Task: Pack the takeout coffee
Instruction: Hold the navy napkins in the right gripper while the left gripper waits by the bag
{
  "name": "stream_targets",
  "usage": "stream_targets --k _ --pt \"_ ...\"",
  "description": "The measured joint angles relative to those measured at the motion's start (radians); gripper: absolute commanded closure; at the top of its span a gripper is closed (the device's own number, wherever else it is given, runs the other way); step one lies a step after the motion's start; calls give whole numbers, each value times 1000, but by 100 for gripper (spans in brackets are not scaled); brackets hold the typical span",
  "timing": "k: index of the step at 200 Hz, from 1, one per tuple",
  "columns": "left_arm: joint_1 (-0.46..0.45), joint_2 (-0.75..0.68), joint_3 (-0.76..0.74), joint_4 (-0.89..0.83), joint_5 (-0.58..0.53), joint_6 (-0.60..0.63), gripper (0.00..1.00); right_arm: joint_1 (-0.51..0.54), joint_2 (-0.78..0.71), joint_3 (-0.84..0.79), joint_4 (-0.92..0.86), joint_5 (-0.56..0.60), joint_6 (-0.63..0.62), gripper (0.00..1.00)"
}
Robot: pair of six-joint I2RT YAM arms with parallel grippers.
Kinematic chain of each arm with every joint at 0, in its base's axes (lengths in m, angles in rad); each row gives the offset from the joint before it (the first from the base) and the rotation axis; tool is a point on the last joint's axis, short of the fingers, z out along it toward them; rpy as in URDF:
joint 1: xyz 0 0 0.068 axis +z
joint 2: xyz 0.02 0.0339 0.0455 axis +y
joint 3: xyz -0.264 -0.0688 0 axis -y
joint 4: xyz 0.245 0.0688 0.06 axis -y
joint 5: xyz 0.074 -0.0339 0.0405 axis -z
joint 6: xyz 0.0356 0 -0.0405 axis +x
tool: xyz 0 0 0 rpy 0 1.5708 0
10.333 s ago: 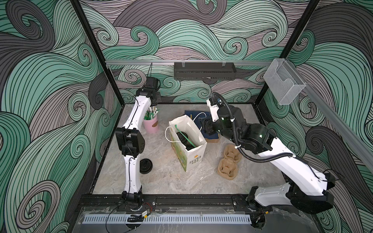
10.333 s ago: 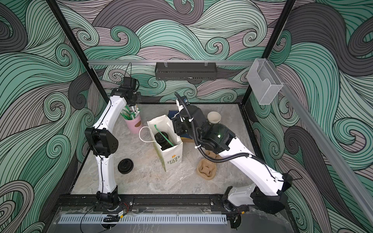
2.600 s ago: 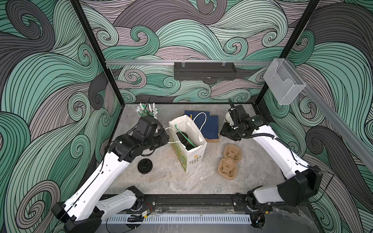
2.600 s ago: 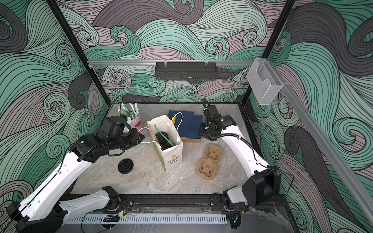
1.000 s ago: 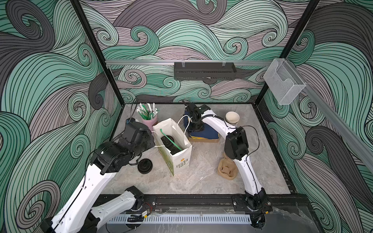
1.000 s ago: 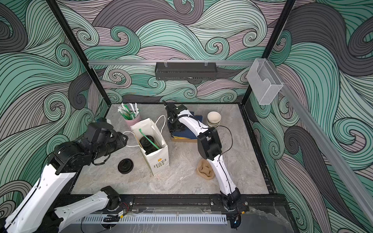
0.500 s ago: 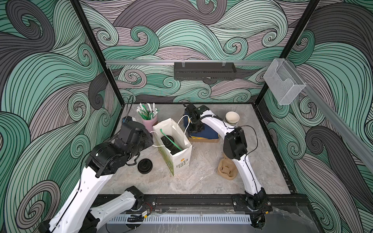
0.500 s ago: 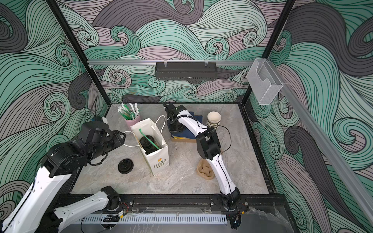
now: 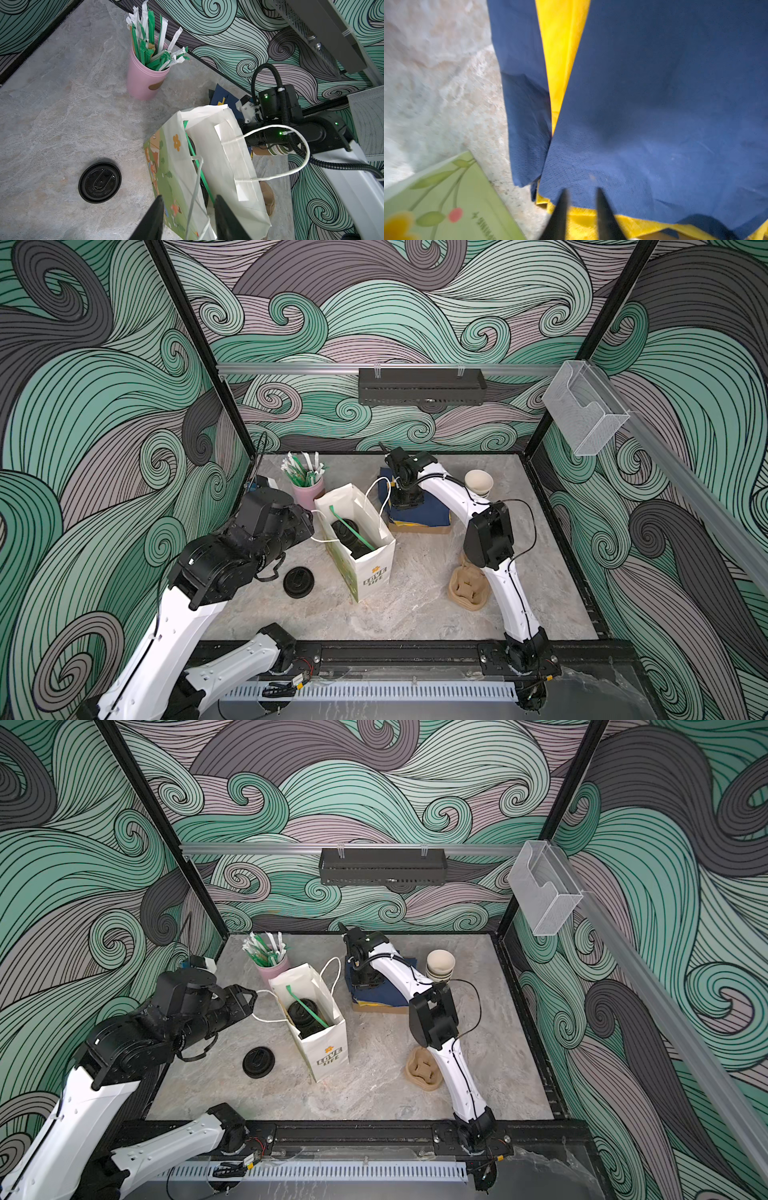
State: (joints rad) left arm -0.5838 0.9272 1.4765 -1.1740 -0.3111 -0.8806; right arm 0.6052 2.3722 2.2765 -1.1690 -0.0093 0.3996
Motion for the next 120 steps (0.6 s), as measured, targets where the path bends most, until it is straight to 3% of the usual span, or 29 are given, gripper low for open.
stream_targets --k 71,120 --pt "0 -15 0 0 0 5 56 10 87 127 5 40 52 40" --pt "0 -15 0 0 -3 5 56 23 163 128 -2 77 63 42"
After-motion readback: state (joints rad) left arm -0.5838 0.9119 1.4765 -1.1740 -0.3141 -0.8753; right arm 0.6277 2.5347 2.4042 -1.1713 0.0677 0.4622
